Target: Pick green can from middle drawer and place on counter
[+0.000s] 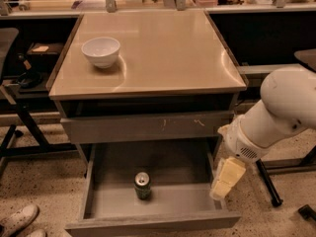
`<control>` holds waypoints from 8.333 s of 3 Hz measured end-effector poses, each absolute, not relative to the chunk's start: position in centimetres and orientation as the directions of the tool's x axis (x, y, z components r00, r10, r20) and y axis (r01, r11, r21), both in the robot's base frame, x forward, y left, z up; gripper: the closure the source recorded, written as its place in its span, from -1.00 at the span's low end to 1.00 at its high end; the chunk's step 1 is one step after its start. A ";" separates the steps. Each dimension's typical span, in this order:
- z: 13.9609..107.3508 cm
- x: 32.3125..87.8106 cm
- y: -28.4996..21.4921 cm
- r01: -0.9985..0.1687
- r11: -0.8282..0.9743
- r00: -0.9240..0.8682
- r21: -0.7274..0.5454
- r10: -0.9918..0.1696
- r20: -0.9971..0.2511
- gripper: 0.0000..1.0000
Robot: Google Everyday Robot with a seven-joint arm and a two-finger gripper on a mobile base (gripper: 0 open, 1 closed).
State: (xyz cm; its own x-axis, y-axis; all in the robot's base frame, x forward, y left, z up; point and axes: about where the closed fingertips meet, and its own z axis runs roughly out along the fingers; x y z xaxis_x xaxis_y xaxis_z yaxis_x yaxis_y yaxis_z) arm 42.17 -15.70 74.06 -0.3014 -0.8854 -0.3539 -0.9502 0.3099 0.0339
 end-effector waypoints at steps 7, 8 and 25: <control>54.9 48.0 -3.1 -0.970 0.207 -0.234 0.126 -0.671 -0.703 -1.00; 54.7 47.9 -3.0 -0.970 0.207 -0.238 0.132 -0.670 -0.703 -1.00; 58.0 52.0 3.9 -0.894 0.447 -0.242 -0.011 -0.504 -0.829 1.00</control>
Offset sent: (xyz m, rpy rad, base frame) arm 0.0348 0.0580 -0.1540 0.2826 0.0728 -0.0622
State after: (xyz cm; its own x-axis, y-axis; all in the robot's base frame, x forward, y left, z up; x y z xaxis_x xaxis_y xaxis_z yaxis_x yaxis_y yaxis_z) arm 52.04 3.88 58.04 -0.2424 -0.5044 -0.8288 -0.8944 0.4472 -0.0106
